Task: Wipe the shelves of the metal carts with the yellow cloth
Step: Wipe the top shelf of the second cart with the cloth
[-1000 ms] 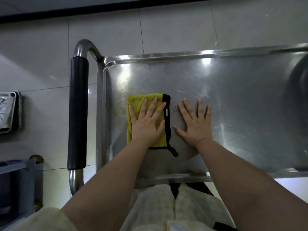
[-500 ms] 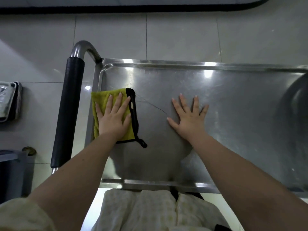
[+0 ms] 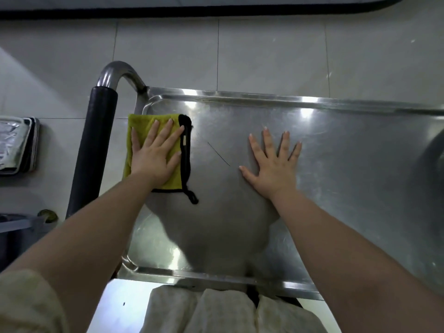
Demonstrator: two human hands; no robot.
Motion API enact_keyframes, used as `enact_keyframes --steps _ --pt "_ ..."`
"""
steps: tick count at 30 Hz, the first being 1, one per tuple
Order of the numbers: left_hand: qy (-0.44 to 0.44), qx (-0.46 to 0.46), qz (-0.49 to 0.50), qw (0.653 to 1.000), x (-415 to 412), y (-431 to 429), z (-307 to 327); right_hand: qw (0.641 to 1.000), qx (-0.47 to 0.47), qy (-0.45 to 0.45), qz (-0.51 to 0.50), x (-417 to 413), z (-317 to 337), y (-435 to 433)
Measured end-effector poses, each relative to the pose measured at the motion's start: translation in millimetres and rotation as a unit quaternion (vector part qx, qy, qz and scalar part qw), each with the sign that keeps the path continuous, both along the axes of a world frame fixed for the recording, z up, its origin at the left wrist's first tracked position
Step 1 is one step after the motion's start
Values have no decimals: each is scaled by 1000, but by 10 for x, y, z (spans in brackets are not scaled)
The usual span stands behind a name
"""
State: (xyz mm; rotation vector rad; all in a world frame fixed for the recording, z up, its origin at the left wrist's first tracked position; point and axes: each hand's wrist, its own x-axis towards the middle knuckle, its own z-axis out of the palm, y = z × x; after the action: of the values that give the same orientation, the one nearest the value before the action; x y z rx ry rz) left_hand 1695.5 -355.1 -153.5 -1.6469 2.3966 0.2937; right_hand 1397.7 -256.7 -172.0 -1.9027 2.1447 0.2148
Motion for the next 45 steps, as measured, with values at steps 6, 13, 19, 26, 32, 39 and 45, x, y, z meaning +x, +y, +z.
enact_keyframes --steps 6,13,19,26,32,39,45 --pt "18 -5 72 997 -752 -317 -48 1000 -6 0 6 -36 -9 -3" --pt "21 1 -93 995 -1847 -212 -65 1000 10 19 12 -141 -41 -33" --pt "47 1 -92 995 -1570 -310 -78 1000 22 15 1 -128 -21 -57" --pt "42 -9 72 996 -457 -558 -43 999 33 1 -5 -101 39 -88" --pt "30 -5 85 996 -928 -364 -65 1000 29 -4 -3 -104 39 -61" --pt "49 -6 -37 998 -1755 20 -109 999 35 -5 -5 -148 29 -71" --pt "49 -7 -24 998 -1726 23 -84 999 18 -38 11 -488 119 159"
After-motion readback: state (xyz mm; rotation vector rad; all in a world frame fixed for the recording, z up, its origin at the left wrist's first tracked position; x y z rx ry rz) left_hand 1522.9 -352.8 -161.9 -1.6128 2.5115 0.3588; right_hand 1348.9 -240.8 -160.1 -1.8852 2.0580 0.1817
